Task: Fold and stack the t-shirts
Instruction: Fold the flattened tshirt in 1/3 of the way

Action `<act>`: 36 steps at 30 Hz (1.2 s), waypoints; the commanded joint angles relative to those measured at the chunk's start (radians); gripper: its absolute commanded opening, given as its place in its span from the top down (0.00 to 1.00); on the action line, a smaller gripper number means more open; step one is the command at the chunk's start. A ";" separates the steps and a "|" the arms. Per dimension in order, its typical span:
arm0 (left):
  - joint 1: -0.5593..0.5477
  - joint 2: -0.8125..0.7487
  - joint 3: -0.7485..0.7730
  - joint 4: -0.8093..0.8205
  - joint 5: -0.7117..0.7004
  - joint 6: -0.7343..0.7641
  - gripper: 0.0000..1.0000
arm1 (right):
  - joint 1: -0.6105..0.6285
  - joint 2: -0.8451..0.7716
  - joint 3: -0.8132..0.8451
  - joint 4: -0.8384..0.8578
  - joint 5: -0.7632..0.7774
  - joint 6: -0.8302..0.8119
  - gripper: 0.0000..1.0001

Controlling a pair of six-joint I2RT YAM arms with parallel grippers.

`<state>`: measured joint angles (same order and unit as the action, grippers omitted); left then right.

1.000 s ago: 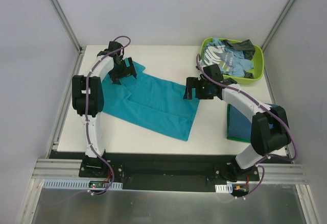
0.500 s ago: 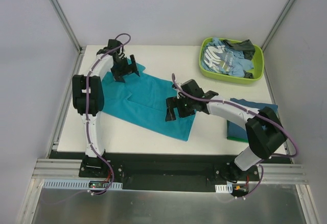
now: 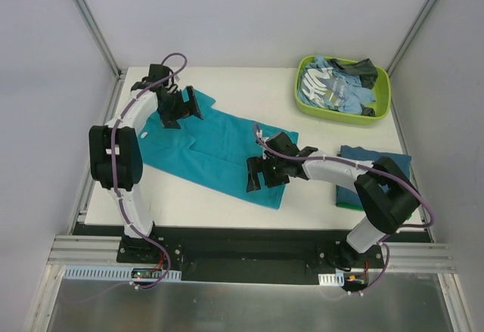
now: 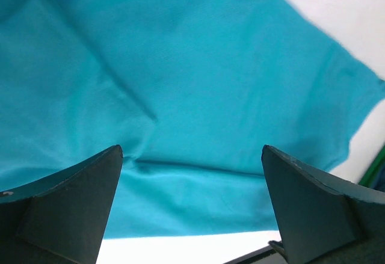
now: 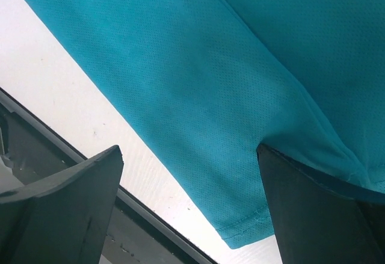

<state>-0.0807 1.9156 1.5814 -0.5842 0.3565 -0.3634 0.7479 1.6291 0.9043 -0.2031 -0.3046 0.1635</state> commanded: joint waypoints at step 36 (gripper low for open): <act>0.274 -0.799 -1.061 0.129 -0.350 -0.444 0.01 | -0.028 -0.426 -0.357 -0.134 0.210 -0.033 0.04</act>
<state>0.1848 1.2098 0.5877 -0.3870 0.0898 -0.7612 0.7387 1.2400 0.5739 -0.2375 -0.1261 0.1658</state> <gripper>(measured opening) 0.990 0.963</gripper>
